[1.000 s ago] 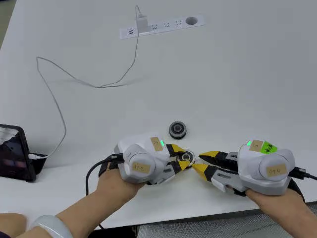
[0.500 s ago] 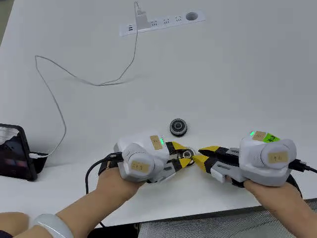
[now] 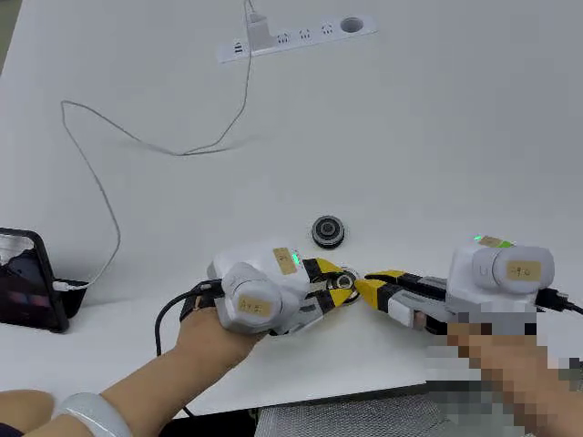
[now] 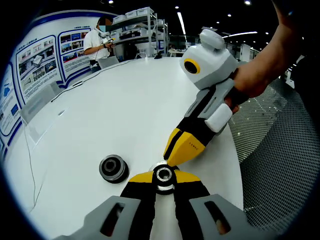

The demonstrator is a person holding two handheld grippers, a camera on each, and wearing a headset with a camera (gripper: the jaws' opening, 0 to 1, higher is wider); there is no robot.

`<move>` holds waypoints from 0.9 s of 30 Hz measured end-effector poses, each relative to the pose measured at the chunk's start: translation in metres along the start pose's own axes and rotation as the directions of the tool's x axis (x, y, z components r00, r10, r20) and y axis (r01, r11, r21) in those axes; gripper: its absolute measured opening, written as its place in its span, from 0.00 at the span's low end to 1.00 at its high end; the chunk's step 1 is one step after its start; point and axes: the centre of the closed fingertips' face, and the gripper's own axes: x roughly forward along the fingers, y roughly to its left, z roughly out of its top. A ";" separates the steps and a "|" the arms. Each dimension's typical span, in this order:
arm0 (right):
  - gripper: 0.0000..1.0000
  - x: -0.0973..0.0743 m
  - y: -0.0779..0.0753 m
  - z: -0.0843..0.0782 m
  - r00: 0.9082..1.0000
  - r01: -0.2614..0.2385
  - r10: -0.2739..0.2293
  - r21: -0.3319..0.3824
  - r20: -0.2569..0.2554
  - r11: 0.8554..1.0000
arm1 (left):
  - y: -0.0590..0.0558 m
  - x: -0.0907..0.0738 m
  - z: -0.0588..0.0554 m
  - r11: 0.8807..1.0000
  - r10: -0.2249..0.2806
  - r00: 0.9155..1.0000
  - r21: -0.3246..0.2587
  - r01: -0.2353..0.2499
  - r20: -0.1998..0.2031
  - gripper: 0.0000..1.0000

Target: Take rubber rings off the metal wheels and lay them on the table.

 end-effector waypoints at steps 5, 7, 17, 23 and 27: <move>0.12 0.002 0.002 -0.002 1.000 -0.010 0.010 0.026 -0.005 1.000 | 0.000 0.000 0.001 1.000 0.001 1.000 -0.001 -0.001 0.003 0.13; 0.12 0.002 0.002 -0.002 1.000 -0.011 0.011 0.037 -0.004 0.999 | 0.000 0.000 0.002 1.000 0.003 1.000 -0.002 -0.003 0.003 0.13; 0.12 0.002 0.002 -0.001 0.999 -0.027 0.024 0.170 0.022 0.985 | -0.001 0.000 0.002 1.000 0.004 1.000 -0.001 -0.004 0.006 0.13; 0.13 0.003 0.002 -0.002 1.000 -0.027 0.024 0.201 0.016 0.979 | -0.001 -0.001 0.002 1.000 0.006 1.000 -0.003 -0.006 0.010 0.13; 0.14 0.005 0.002 -0.004 0.999 -0.033 0.033 0.232 0.005 0.972 | -0.001 -0.001 0.002 1.000 0.008 1.000 -0.003 -0.007 0.012 0.13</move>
